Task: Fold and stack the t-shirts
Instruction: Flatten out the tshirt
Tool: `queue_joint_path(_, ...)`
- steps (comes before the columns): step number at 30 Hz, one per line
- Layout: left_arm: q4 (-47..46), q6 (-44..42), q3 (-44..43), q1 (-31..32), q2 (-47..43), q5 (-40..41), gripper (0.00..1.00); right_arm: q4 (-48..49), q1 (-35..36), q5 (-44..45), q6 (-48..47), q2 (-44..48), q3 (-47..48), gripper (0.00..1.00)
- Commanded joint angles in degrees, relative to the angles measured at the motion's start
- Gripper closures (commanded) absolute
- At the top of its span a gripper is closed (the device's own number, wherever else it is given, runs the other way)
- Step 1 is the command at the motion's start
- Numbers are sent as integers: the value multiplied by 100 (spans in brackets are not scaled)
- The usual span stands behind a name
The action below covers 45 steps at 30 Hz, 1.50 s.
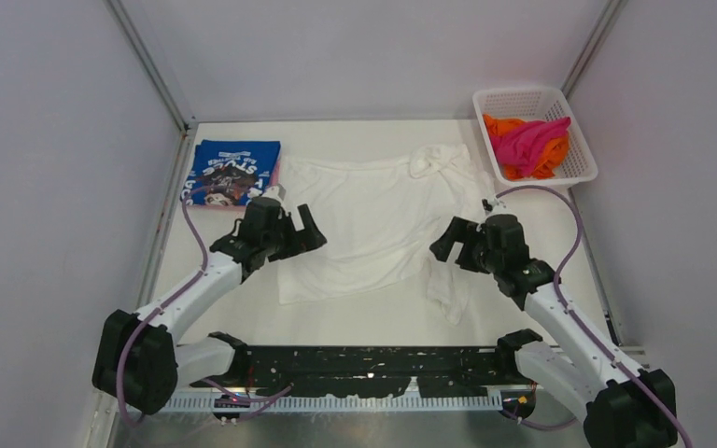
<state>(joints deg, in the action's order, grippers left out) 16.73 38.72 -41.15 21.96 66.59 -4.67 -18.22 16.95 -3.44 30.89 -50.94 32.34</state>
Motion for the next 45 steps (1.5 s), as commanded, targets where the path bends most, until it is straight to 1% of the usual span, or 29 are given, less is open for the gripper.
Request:
queue_joint_path(1,-716,405,477,81,168,-421,0,331,123,-1359,482,103,-573,5)
queue_joint_path(3,-984,514,654,81,371,-589,0,374,135,-1289,463,-102,-678,5)
queue_joint_path(5,-1089,576,735,81,600,-567,0,387,128,-985,450,-304,-686,5)
queue_joint_path(7,-1048,567,722,64,823,-330,0,386,82,-440,459,-504,-671,5)
queue_joint_path(9,-943,535,681,-23,1002,-159,0,400,-107,-276,480,-717,-683,5)
queue_joint_path(12,-996,532,724,-261,1176,-216,0,517,-613,-337,532,-953,-828,5)
queue_joint_path(14,-1021,496,731,-386,1233,-167,0,662,-1142,-493,522,-1122,-932,5)
queue_joint_path(16,-953,450,699,-490,1321,-104,0,787,-1463,-669,482,-1292,-984,5)
queue_joint_path(20,-903,388,581,-680,1501,-80,0,900,-1927,-760,384,-1636,-905,5)
queue_joint_path(25,-736,297,278,-754,1682,51,0,933,-2222,-595,287,-1823,-602,5)
queue_joint_path(29,-506,167,-14,-742,1637,2,0,375,-2240,-346,-152,-1490,-92,5)
queue_joint_path(32,-488,167,12,-689,1292,-170,0,124,-2240,-480,-289,-756,-29,5)
queue_joint_path(35,-245,189,87,-551,756,-104,0,-251,-2240,-429,-406,-78,-44,4)
queue_joint_path(36,-105,207,132,-506,559,-14,0,-423,-2240,-288,-416,252,-48,5)
queue_joint_path(39,445,338,309,-431,-196,394,0,-684,-2240,67,-445,845,-118,5)
queue_joint_path(40,622,384,382,-429,-480,597,0,-798,-2240,244,-414,1114,-178,4)
queue_joint_path(41,838,439,470,-429,-732,806,0,-833,-2240,620,-320,1352,-216,5)
queue_joint_path(43,1351,628,633,-429,-1348,1358,0,-933,-2240,998,-185,1637,-322,5)
queue_joint_path(45,1872,819,815,-429,-1765,1802,0,-960,-2240,1106,-161,1823,-407,5)
